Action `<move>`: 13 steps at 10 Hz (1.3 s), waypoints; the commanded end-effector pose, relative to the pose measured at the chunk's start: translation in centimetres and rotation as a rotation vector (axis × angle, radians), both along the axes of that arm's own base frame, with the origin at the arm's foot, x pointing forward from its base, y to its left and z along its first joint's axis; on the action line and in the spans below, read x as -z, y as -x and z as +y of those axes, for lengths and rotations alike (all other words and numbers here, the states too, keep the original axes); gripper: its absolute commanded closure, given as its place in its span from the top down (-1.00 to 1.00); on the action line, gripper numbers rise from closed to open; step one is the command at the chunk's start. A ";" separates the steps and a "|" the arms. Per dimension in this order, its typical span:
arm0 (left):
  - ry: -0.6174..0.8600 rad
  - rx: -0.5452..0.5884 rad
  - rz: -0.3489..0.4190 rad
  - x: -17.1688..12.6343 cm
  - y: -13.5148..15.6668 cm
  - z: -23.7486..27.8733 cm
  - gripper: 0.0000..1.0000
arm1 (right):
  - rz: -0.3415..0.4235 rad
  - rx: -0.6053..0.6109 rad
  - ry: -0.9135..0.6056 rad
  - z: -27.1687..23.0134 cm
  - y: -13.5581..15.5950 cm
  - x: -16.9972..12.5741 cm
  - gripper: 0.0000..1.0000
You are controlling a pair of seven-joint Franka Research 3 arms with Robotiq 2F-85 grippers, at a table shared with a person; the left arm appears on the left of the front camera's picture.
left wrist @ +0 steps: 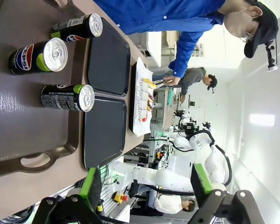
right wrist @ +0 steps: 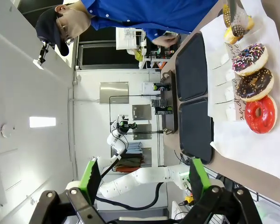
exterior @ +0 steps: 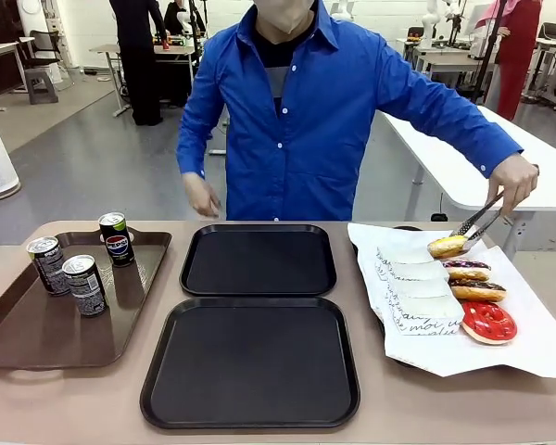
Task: Set up donuts and drinks on trays.
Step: Pick up one Pepsi coke and place it on the Flat Tray.
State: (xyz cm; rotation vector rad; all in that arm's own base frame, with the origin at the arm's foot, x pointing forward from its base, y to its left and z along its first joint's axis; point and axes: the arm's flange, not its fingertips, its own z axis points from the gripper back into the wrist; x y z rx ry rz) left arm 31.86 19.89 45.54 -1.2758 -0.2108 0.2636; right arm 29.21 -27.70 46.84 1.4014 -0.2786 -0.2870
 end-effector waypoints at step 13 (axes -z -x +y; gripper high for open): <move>-1.188 0.145 -0.159 -4.3 -1.8 -24.5 1.00 | 0.000 -0.003 -0.015 0.0 0.1 0.1 1.00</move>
